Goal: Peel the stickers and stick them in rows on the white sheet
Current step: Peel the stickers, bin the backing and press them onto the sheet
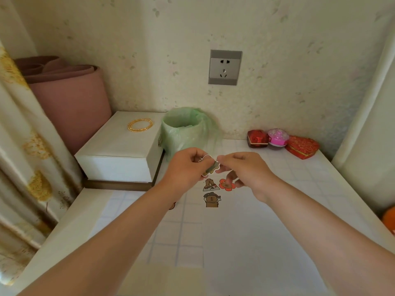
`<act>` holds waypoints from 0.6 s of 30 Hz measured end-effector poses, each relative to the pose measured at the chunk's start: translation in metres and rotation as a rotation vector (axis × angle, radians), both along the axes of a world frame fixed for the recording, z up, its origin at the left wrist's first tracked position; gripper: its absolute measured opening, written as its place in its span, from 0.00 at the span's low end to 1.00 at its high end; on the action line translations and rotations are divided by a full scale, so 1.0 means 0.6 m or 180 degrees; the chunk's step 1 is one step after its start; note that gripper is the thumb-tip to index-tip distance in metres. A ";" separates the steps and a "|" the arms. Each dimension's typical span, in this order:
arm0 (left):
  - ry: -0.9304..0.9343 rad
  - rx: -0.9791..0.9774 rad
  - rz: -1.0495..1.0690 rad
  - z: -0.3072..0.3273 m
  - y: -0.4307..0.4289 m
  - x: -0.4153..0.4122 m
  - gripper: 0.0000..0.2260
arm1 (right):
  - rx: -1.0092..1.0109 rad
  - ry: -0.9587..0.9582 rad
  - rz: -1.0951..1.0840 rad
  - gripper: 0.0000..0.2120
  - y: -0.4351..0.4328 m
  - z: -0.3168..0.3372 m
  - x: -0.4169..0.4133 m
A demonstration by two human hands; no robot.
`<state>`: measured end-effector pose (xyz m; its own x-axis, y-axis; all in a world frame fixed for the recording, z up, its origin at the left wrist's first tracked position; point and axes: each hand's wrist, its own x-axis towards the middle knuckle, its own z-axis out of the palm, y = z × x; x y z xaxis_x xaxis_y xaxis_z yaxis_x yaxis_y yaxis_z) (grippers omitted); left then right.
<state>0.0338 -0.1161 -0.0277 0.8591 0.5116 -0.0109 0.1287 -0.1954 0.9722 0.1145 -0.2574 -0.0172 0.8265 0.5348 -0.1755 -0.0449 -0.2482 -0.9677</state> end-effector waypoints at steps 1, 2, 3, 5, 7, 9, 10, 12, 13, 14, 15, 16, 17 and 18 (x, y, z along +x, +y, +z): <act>-0.0014 -0.0052 0.0012 0.002 -0.001 0.002 0.04 | 0.0066 0.0192 0.0047 0.09 -0.002 0.001 0.003; -0.0028 -0.0060 0.0014 0.004 -0.003 0.004 0.05 | 0.0123 0.0367 0.0114 0.10 -0.005 0.001 0.006; -0.0038 -0.0019 -0.0002 0.007 -0.004 0.006 0.05 | 0.0167 0.0513 0.0181 0.10 -0.008 0.000 0.010; -0.0042 0.0132 -0.0081 0.012 -0.006 0.009 0.04 | 0.0231 0.0714 0.0248 0.09 -0.015 -0.001 0.014; -0.0044 0.0185 -0.0154 0.014 -0.007 0.011 0.04 | 0.0310 0.0817 0.0242 0.08 -0.022 0.002 0.015; -0.0015 0.0198 -0.0210 0.014 -0.008 0.011 0.03 | 0.0328 0.0770 0.0238 0.09 -0.027 0.003 0.016; 0.0001 0.0209 -0.0237 0.013 -0.009 0.010 0.03 | 0.0252 0.0661 0.0245 0.09 -0.030 0.003 0.017; 0.0016 0.0201 -0.0281 0.011 -0.011 0.008 0.03 | 0.0052 0.0398 0.0245 0.09 -0.033 -0.001 0.017; 0.0020 0.0180 -0.0293 0.011 -0.013 0.007 0.03 | -0.0014 0.0285 0.0226 0.08 -0.034 -0.003 0.016; 0.0026 0.0152 -0.0302 0.010 -0.014 0.006 0.03 | -0.0063 0.0176 0.0199 0.07 -0.034 -0.005 0.015; 0.0033 0.0124 -0.0310 0.010 -0.015 0.005 0.03 | -0.0105 0.0066 0.0170 0.06 -0.035 -0.006 0.015; 0.0043 0.0101 -0.0317 0.010 -0.017 0.005 0.03 | -0.0139 -0.0043 0.0142 0.05 -0.035 -0.006 0.014; 0.0055 0.0084 -0.0324 0.009 -0.018 0.005 0.03 | -0.0160 -0.0147 0.0110 0.04 -0.034 -0.006 0.012; 0.0066 0.0071 -0.0329 0.009 -0.019 0.005 0.03 | -0.0164 -0.0240 0.0077 0.04 -0.033 -0.005 0.010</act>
<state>0.0366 -0.1276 -0.0221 0.9071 0.4205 -0.0190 0.1269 -0.2302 0.9648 0.1205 -0.2772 -0.0202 0.8254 0.5466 -0.1410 0.0344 -0.2980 -0.9540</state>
